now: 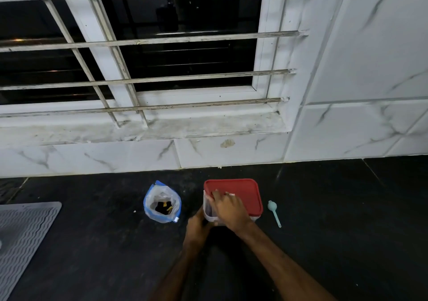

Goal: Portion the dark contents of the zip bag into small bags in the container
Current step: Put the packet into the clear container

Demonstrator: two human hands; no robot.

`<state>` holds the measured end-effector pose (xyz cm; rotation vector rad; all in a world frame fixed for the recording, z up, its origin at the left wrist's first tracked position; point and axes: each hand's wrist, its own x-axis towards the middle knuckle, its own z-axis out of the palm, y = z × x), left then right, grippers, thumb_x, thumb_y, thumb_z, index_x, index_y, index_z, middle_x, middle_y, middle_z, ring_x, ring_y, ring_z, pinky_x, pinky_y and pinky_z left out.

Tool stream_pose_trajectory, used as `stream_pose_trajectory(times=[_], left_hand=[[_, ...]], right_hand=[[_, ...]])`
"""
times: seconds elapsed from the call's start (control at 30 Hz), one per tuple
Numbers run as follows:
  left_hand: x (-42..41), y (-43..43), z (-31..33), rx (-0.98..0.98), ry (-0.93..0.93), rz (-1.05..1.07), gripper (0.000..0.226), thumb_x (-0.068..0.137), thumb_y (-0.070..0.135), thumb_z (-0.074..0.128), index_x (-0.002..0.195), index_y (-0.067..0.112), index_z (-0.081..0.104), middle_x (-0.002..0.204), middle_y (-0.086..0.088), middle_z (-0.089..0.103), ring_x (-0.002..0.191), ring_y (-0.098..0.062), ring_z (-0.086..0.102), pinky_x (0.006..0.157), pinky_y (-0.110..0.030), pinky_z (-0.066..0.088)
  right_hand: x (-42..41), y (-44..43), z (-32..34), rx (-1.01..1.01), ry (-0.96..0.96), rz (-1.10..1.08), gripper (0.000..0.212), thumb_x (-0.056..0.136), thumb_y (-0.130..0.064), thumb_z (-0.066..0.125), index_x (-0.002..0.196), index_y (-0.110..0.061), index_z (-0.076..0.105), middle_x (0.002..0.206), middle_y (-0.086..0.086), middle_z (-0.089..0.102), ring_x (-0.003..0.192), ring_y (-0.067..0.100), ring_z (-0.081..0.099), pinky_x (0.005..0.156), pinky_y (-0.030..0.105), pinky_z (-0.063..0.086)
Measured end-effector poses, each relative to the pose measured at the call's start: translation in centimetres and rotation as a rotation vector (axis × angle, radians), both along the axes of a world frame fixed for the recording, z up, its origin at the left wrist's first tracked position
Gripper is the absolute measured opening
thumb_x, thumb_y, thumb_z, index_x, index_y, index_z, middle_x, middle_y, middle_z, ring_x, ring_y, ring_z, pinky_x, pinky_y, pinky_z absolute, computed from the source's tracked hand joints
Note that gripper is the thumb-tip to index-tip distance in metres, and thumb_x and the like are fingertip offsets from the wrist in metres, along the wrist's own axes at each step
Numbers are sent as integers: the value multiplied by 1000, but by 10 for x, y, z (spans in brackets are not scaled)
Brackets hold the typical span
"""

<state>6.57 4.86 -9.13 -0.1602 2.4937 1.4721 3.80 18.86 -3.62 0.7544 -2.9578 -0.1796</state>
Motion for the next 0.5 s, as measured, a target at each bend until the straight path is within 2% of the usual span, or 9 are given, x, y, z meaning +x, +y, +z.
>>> stream_pose_trajectory(times=[0.03, 0.1, 0.13, 0.17, 0.23, 0.3, 0.37, 0.43, 0.5], left_hand=[[0, 0, 2, 5, 6, 0, 49, 76, 40, 75, 122, 32, 61, 110, 10, 71, 102, -2, 65, 91, -31, 55], [0, 0, 5, 41, -2, -12, 50, 77, 37, 75, 125, 31, 60, 113, 10, 69, 105, -3, 64, 93, -32, 55], [1, -2, 6, 61, -11, -14, 51, 78, 33, 76, 126, 30, 59, 115, 9, 69, 106, -5, 64, 93, -35, 55], [0, -3, 4, 75, -19, -9, 51, 80, 29, 76, 127, 28, 59, 118, 7, 68, 107, -7, 64, 93, -37, 56], [3, -4, 4, 79, -33, 3, 47, 82, 23, 75, 127, 26, 59, 121, 4, 67, 109, -9, 64, 95, -37, 55], [5, -4, 8, 71, -36, -6, 41, 84, 20, 74, 121, 27, 60, 119, 7, 66, 112, -10, 62, 95, -31, 53], [6, -4, 9, 69, -42, -6, 40, 84, 20, 74, 120, 28, 59, 118, 8, 65, 114, -11, 61, 91, -22, 51], [6, -6, 14, 32, -41, -50, 49, 83, 20, 74, 128, 25, 55, 126, 4, 62, 116, -9, 58, 90, -19, 47], [1, -10, 23, -30, -35, -136, 63, 82, 18, 75, 137, 25, 46, 133, 4, 57, 117, -6, 52, 94, -22, 45]], right_hand=[[-2, 5, 8, -48, 25, -12, 74, 67, -39, 82, 134, -23, 55, 104, 7, 66, 68, 22, 67, 53, 30, 52], [-10, 15, 18, -251, 137, -49, 56, 80, -27, 74, 133, -25, 56, 96, 3, 67, 58, 17, 64, 46, 26, 48], [-14, 20, 26, -406, 185, -85, 44, 87, -28, 66, 131, -27, 57, 92, 1, 69, 56, 16, 64, 45, 27, 50], [-15, 24, 40, -571, 184, -152, 33, 96, -35, 53, 128, -29, 58, 89, 0, 69, 59, 16, 66, 50, 30, 54], [-20, 36, 61, -871, 106, -257, 44, 100, -51, 30, 119, -25, 60, 86, -1, 71, 69, 16, 69, 60, 30, 57], [-26, 51, 83, -1008, 191, -310, 48, 98, -47, 30, 113, -14, 62, 84, 0, 69, 68, 14, 68, 57, 19, 53], [-33, 73, 100, -1103, 301, -393, 43, 101, -42, 34, 101, -10, 63, 73, 2, 67, 59, 12, 65, 49, 13, 44], [-41, 98, 109, -1248, 410, -498, 35, 103, -32, 40, 86, -10, 60, 60, -4, 56, 48, 1, 52, 46, 9, 34], [-48, 128, 109, -1405, 493, -682, 34, 103, -23, 43, 83, -5, 63, 61, -1, 53, 48, 2, 46, 48, 12, 32]])
